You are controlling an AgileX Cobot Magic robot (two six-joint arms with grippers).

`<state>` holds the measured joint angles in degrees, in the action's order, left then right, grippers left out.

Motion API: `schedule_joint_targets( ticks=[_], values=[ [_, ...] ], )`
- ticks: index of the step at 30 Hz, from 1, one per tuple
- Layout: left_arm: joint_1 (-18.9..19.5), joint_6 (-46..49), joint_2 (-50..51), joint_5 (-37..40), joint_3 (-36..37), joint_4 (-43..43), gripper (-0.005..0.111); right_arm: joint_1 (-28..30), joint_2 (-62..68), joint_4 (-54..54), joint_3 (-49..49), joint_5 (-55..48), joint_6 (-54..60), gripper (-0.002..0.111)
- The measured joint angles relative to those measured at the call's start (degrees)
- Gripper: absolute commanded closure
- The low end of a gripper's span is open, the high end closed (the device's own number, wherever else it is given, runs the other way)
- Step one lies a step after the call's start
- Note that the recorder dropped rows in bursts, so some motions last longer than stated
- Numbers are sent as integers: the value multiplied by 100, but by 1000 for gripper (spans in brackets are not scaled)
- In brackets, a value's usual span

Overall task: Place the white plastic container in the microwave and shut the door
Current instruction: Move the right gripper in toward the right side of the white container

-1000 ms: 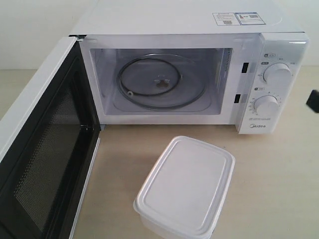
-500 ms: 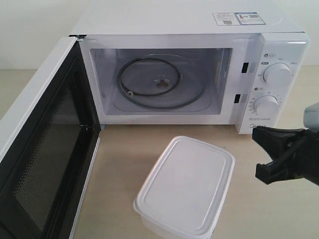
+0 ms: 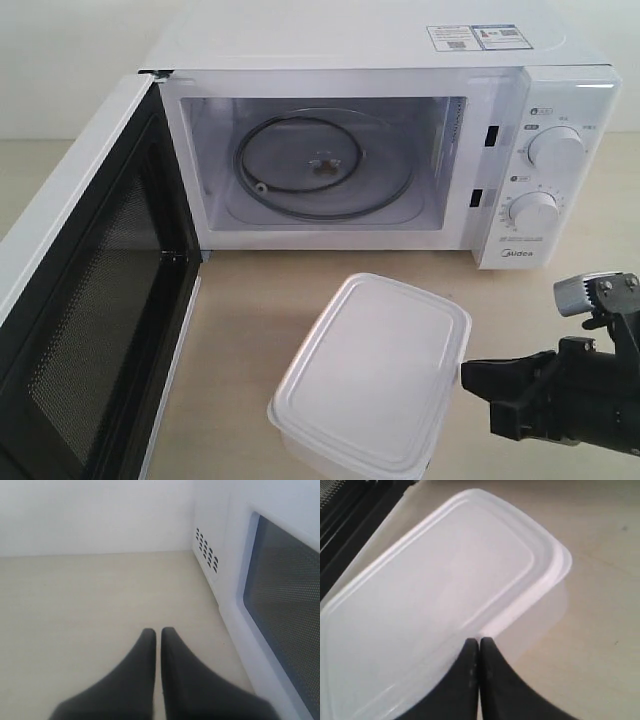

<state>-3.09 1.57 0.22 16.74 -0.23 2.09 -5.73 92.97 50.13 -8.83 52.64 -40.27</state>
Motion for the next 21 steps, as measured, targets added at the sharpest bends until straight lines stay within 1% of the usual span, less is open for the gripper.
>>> schedule_joint_targets(
  ticks=[3,5,9,14,21],
  values=[
    [0,0,0,0,0,0,102,0,2,-283,0,-218,-218,109],
    [0,0,0,0,0,0,102,0,2,-282,0,-308,-400,109],
    [0,0,0,0,0,0,102,0,63,69,0,-413,-883,109],
    [0,0,0,0,0,0,102,0,230,196,-54,-436,-1100,109],
    [0,0,0,0,0,0,102,0,712,782,-724,-413,-1833,109]
  ],
)
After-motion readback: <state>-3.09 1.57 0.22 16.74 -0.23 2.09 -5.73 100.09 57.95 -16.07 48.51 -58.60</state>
